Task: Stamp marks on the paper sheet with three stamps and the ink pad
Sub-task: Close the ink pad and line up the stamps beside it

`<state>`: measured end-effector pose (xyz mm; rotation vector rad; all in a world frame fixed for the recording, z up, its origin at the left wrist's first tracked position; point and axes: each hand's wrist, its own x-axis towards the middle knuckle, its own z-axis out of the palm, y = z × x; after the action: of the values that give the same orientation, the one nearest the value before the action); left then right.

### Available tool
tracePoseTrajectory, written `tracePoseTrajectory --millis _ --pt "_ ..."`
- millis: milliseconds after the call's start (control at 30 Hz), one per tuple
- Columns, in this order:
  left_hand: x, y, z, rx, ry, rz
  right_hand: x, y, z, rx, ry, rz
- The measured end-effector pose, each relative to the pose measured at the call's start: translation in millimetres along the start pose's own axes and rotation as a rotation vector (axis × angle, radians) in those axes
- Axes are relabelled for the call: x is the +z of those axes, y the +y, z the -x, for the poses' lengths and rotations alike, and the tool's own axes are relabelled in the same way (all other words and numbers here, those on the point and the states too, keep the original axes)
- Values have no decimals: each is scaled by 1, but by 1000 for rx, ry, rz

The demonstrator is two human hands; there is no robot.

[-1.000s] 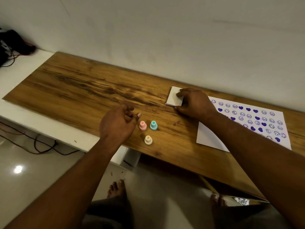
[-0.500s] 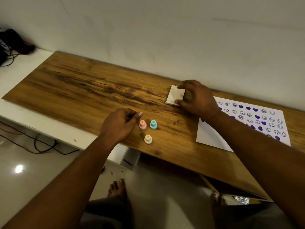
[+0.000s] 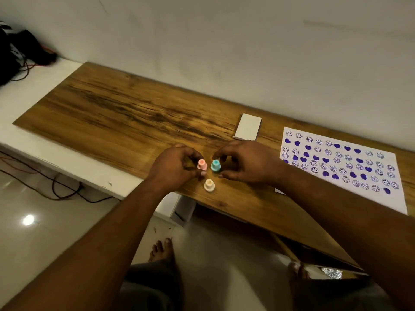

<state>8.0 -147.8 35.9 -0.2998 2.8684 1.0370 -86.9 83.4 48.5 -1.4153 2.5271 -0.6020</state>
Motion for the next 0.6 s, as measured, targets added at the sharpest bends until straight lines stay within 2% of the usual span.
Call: tracePoseTrajectory --millis 233,400,533,600 --pt "6 -5 -6 17 56 -3 12 6 -23 107 17 57" --pt "7 -10 -7 24 46 20 4 34 -59 330 204 152" --pt "6 -8 -10 27 53 39 -21 69 -88 553 222 198" --pt "6 -8 -11 21 56 42 -27 81 -96 592 207 206"
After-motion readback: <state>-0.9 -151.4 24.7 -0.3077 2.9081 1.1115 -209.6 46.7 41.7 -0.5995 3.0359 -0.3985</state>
